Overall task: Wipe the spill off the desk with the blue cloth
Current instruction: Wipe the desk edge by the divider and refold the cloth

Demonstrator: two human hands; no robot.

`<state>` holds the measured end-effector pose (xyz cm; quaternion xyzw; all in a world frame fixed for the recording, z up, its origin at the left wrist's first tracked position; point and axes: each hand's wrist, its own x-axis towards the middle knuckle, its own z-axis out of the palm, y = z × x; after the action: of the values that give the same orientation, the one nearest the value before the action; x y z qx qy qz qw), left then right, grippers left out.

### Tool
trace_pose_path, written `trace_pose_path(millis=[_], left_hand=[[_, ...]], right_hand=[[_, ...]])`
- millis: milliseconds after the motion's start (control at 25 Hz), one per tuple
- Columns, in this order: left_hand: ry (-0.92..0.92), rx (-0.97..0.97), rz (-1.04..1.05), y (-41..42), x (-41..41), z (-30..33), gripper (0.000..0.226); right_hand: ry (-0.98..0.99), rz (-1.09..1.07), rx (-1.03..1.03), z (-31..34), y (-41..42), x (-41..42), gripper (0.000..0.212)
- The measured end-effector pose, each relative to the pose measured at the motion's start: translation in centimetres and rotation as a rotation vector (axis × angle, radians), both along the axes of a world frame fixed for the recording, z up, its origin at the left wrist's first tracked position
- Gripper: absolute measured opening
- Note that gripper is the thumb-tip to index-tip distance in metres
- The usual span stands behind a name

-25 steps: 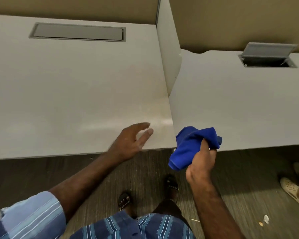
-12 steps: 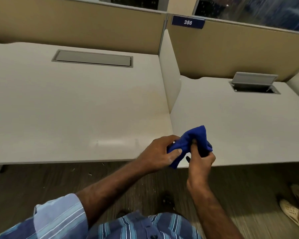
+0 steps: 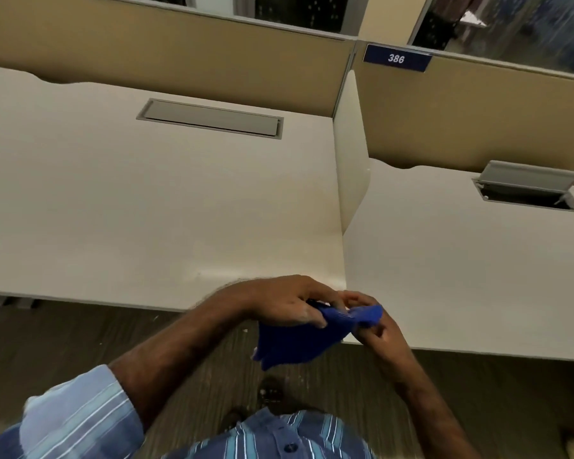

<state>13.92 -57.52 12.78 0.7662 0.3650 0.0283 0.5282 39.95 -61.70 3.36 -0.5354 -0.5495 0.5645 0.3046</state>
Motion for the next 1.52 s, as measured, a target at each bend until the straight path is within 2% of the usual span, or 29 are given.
trace_pose_path(millis=[120,280,480,600,720,800,880,920,1040,1200,1360,1520], left_hand=[[0.004,-0.031,0.099,1.4,-2.3,-0.6,0.025],[0.038,-0.005,0.355,4.7,-5.0,-3.0,0.028],[0.134,0.131,0.595,9.7,-4.8,-7.4,0.038],[0.125,0.218,0.727,11.2,-3.8,-9.2,0.04],[0.129,0.333,0.806,10.5,-4.5,-10.9,0.041],[0.187,0.487,0.85,8.7,-6.2,-12.0,0.039],[0.281,0.67,0.905,6.2,-8.9,-13.1,0.035],[0.343,0.738,0.943,4.9,-10.6,-13.6,0.035],[0.543,0.784,1.078,1.1,-16.4,-14.9,0.047],[0.681,0.63,1.226,-2.3,-22.3,-15.0,0.061],[0.684,0.568,1.236,-3.3,-25.4,-15.1,0.066],[0.655,0.62,1.213,-3.6,-27.0,-16.3,0.061]], right_hand=[[-0.023,0.052,0.016,0.1,1.9,-0.7,0.049],[-0.136,-0.041,-0.007,0.1,6.4,-3.1,0.035],[-0.29,-0.145,0.045,-1.5,12.8,-4.7,0.015],[-0.401,-0.25,0.075,-2.0,15.0,-4.8,0.032],[-0.6,-0.292,0.35,-2.4,14.0,-5.5,0.05],[-0.689,-0.067,0.463,-3.6,11.9,-6.7,0.062],[-0.896,0.273,0.406,-5.3,9.6,-7.9,0.089],[-1.002,0.362,0.413,-6.4,8.9,-8.3,0.098],[-1.106,0.292,0.479,-7.7,9.6,-9.0,0.101],[-1.176,0.173,0.418,-7.4,14.8,-12.6,0.1],[-1.159,0.237,0.447,-6.9,18.7,-20.9,0.098],[-1.042,0.402,0.59,-7.0,14.3,-31.0,0.094]])
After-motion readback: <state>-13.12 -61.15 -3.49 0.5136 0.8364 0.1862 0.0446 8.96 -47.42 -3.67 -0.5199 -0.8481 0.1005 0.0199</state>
